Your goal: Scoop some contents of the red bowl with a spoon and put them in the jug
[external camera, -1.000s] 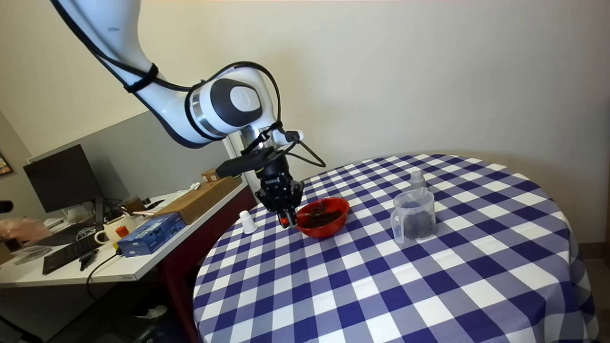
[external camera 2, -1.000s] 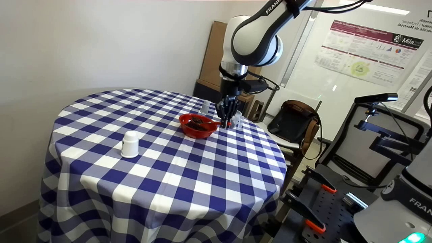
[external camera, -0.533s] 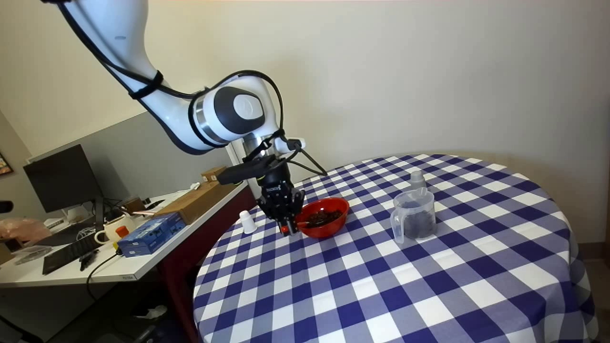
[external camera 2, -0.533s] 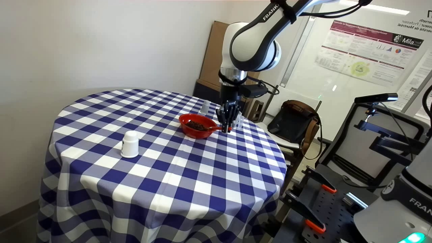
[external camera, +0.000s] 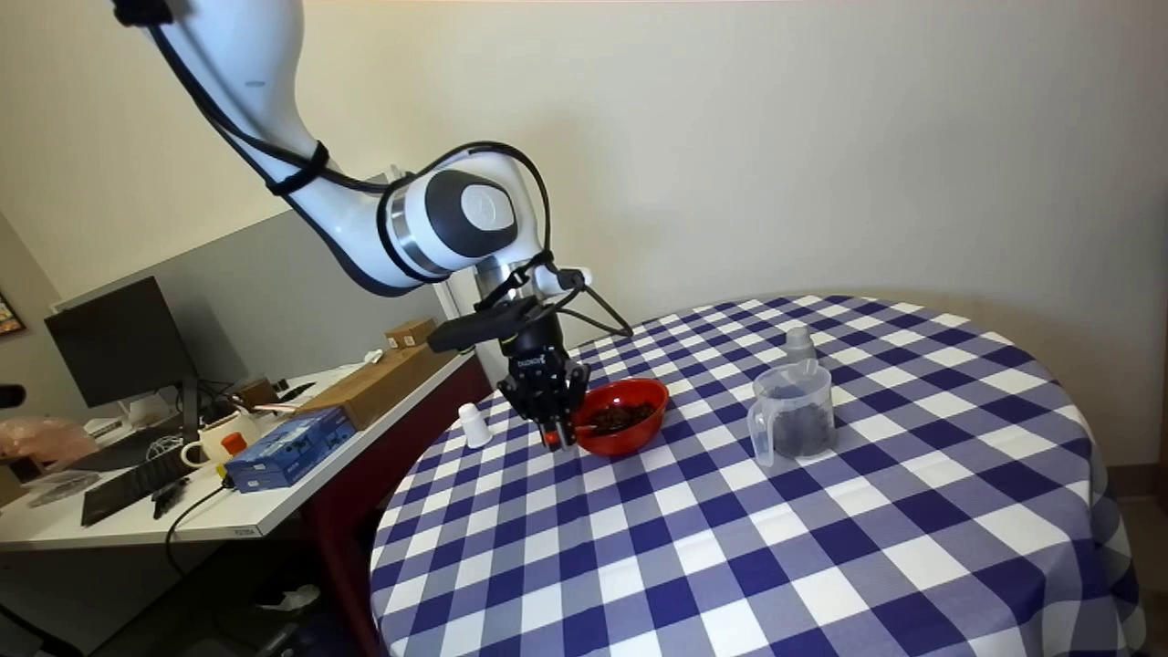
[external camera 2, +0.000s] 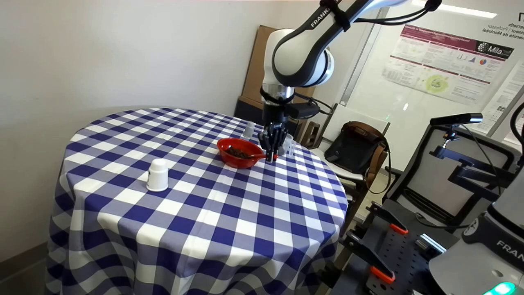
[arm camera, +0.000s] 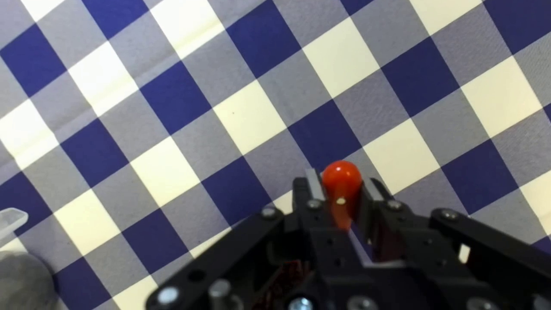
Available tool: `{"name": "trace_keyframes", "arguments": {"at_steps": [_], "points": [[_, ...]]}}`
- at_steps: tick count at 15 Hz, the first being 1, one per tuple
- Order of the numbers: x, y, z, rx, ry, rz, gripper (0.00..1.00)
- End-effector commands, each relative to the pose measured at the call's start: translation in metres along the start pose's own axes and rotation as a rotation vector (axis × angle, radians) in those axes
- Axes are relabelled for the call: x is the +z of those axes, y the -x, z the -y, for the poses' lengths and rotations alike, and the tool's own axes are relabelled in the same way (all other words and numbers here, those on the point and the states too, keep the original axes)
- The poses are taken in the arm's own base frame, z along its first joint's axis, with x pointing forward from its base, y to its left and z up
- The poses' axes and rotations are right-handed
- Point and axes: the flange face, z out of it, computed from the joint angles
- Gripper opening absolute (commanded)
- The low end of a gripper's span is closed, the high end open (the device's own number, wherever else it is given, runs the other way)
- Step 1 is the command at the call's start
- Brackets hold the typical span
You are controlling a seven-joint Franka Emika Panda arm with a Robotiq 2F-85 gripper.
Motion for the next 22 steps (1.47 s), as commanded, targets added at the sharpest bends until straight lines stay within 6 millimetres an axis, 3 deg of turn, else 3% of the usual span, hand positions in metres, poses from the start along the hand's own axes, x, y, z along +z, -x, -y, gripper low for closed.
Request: {"name": "trace_keyframes", "arguments": {"at_steps": [1, 8, 15, 22], "points": [[-0.008, -0.019, 0.0, -0.028, 0.025, 0.017, 0.11], [-0.027, -0.029, 0.002, -0.032, 0.021, -0.014, 0.11], [-0.003, -0.017, 0.001, -0.033, 0.02, 0.035, 0.11], [-0.013, -0.029, -0.003, -0.026, 0.024, 0.015, 0.11]]}}
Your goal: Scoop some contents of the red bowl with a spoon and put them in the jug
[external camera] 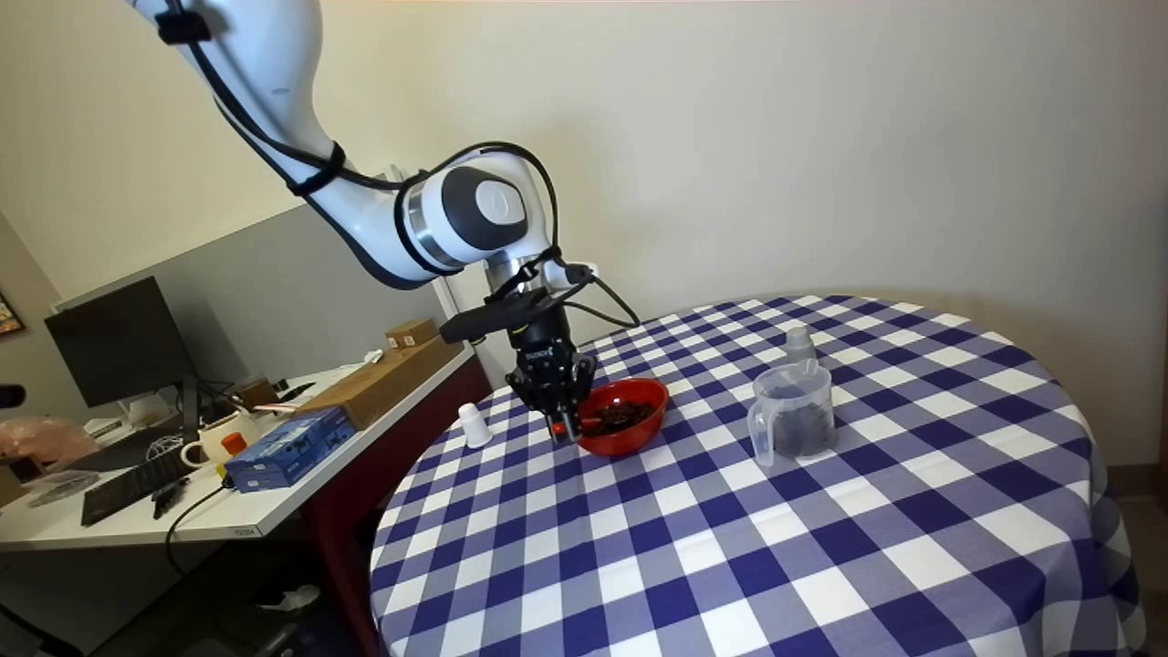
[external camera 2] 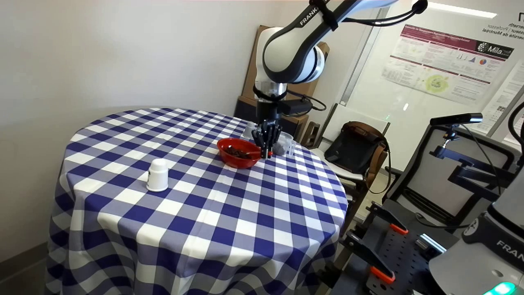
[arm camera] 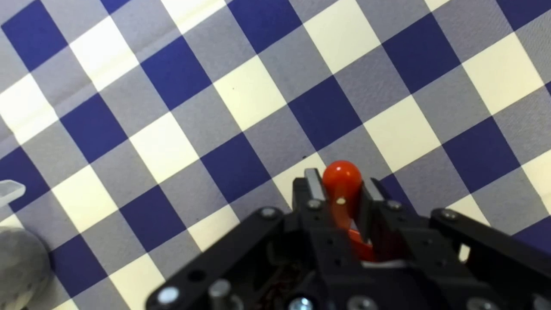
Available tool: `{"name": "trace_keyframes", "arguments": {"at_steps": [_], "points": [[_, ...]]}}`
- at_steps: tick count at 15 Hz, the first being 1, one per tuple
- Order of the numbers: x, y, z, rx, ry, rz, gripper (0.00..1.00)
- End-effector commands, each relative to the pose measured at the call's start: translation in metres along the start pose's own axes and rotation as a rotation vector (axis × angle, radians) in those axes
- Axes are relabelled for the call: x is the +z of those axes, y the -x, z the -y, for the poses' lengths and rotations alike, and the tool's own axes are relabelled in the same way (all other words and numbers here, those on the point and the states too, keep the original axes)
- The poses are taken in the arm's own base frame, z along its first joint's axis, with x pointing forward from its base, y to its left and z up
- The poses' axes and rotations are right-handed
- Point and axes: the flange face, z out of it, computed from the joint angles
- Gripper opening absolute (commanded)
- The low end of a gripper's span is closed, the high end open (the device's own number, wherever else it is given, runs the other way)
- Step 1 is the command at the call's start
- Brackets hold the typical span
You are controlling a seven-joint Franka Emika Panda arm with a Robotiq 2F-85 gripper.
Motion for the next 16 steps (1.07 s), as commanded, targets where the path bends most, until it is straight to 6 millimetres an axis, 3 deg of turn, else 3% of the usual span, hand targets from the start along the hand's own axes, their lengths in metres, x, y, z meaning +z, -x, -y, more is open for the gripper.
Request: {"name": "trace_keyframes", "arguments": {"at_steps": [1, 11, 16], "points": [[-0.012, -0.009, -0.005, -0.015, 0.016, -0.009, 0.11], [-0.018, -0.022, -0.007, -0.012, 0.021, -0.016, 0.11], [-0.03, -0.017, -0.003, -0.018, 0.021, -0.048, 0.11]]}}
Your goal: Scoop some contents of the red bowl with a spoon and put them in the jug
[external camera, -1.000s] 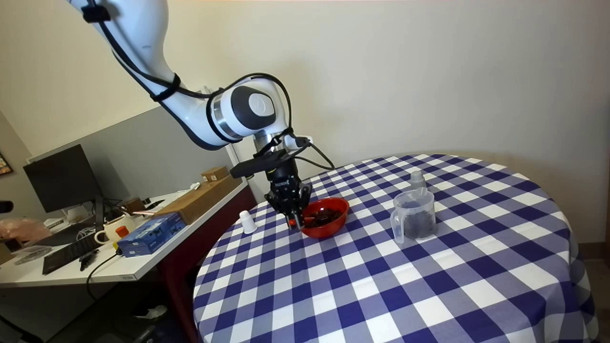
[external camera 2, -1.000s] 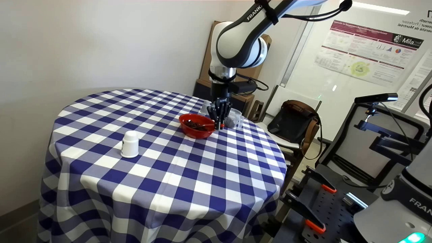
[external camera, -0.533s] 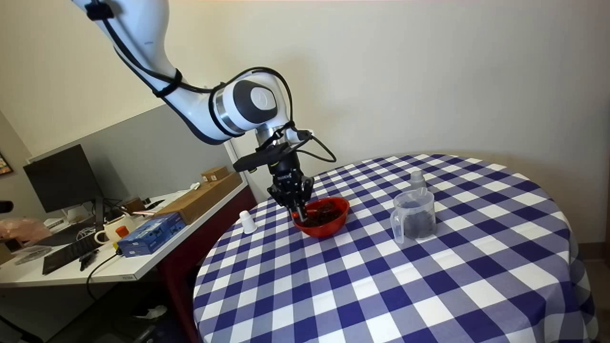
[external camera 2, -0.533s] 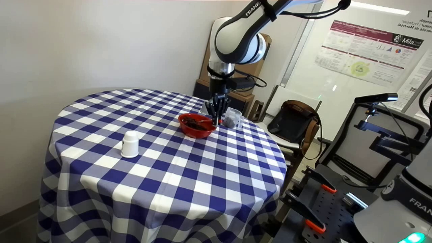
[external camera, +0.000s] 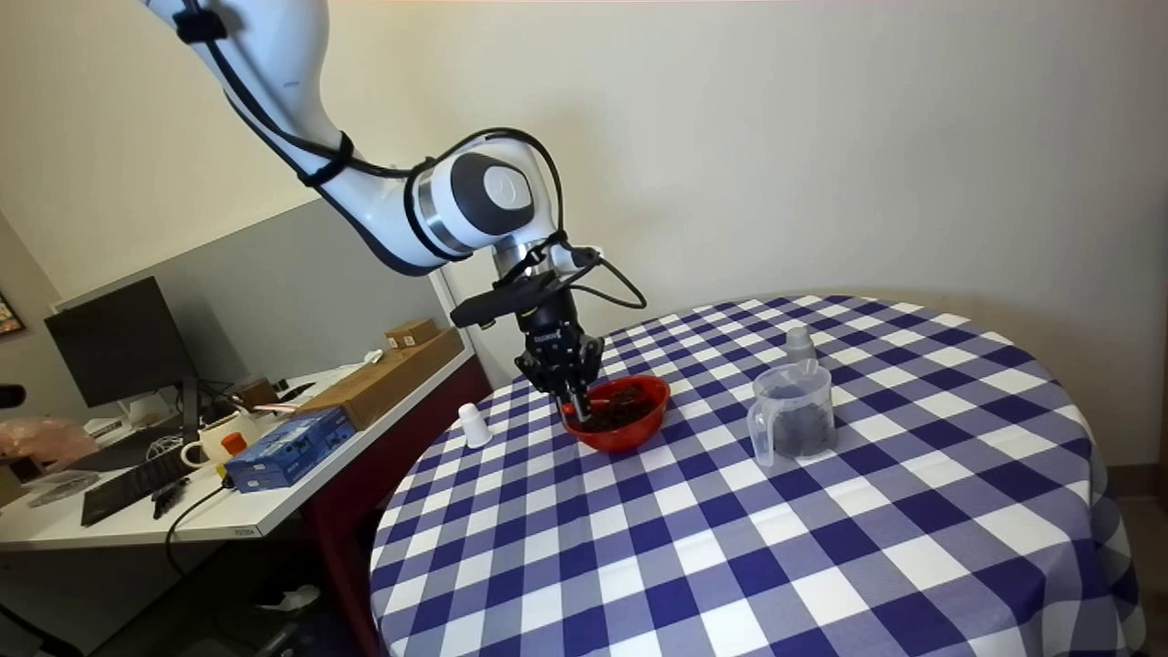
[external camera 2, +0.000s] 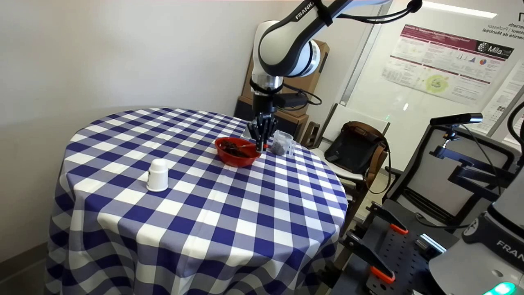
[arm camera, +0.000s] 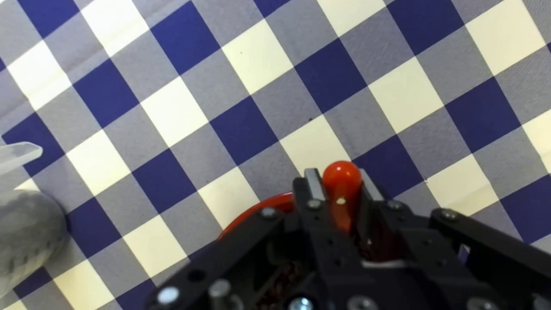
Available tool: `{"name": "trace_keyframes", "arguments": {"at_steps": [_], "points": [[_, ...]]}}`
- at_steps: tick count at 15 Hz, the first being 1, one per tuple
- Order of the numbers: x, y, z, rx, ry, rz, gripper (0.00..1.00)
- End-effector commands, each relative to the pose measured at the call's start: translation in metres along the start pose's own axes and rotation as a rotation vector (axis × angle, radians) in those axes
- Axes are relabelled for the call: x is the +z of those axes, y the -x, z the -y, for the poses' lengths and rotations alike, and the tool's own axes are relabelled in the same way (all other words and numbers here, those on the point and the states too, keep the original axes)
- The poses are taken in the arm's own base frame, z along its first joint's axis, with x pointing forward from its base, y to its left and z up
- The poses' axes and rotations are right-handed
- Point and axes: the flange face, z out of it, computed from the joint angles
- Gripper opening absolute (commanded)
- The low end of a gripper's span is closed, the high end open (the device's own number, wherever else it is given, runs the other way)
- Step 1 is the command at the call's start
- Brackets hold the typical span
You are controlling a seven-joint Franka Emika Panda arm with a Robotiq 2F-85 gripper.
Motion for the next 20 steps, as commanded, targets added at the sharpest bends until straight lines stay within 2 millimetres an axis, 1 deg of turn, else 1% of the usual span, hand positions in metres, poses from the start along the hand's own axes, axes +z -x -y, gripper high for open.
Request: {"name": "trace_keyframes", "arguments": {"at_steps": [1, 7, 10, 12, 16, 20], "points": [[-0.017, 0.002, 0.003, -0.03, 0.015, -0.028, 0.11], [-0.039, 0.02, 0.021, -0.07, 0.007, -0.087, 0.11], [-0.046, 0.032, 0.024, -0.07, 0.0, -0.113, 0.1], [-0.05, 0.038, 0.02, -0.059, -0.002, -0.129, 0.11], [-0.056, 0.05, 0.004, -0.026, -0.006, -0.15, 0.11], [-0.061, 0.059, -0.018, 0.017, -0.007, -0.162, 0.11]]}}
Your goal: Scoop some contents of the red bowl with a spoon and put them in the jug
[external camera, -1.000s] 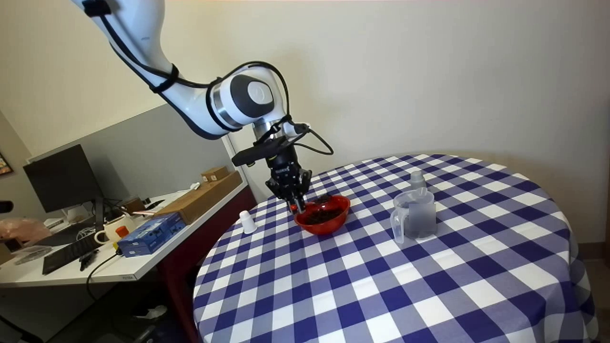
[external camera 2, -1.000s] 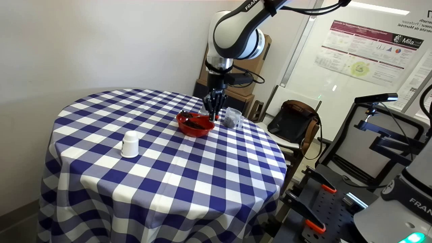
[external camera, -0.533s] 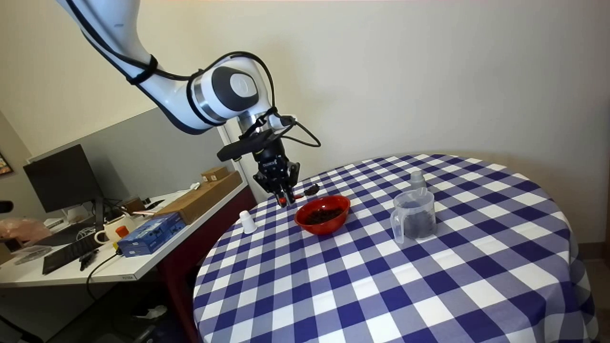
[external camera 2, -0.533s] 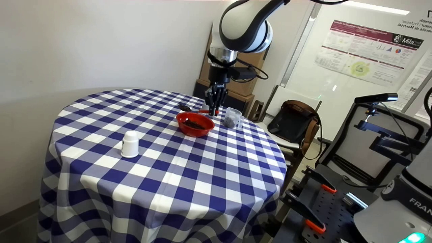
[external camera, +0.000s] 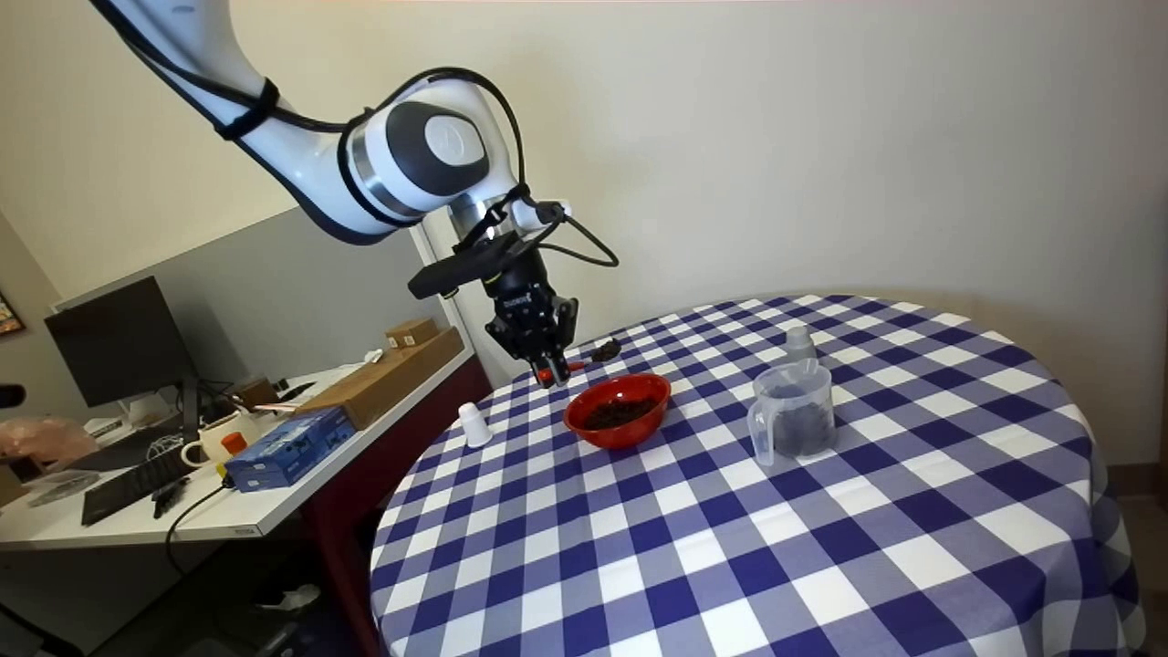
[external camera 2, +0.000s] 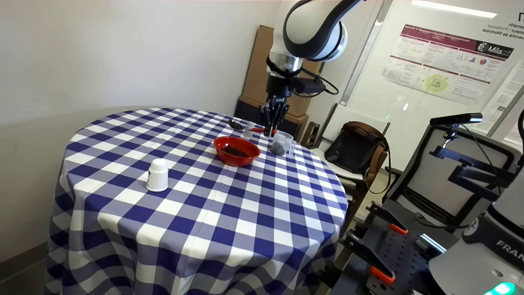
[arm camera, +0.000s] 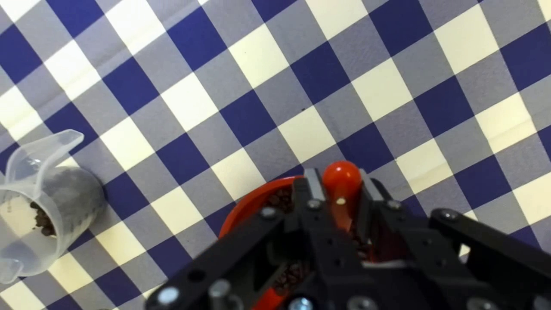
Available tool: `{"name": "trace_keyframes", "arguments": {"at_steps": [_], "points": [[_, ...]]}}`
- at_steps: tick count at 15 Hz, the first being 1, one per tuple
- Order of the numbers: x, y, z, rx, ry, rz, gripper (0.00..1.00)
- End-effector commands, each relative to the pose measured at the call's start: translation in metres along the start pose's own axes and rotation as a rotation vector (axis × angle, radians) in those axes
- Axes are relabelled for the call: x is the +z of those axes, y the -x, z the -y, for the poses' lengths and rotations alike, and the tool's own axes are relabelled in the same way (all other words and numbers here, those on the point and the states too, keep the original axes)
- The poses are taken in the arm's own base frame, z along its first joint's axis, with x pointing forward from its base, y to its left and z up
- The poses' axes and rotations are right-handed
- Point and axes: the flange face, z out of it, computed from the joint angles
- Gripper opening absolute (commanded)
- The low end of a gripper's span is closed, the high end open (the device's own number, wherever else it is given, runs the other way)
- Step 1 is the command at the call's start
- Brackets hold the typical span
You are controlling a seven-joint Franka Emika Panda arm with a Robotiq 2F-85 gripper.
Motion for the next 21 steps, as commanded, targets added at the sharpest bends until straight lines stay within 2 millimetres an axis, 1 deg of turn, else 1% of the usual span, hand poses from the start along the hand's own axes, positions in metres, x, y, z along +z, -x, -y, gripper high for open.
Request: {"name": "trace_keyframes", "arguments": {"at_steps": [1, 5, 11, 21], "points": [[-0.011, 0.014, -0.019, 0.028, 0.005, -0.029, 0.11], [-0.015, 0.018, -0.037, 0.061, 0.01, -0.034, 0.11], [-0.02, 0.023, -0.053, 0.093, 0.013, -0.039, 0.11], [-0.031, 0.032, -0.091, 0.169, 0.018, -0.059, 0.11]]}}
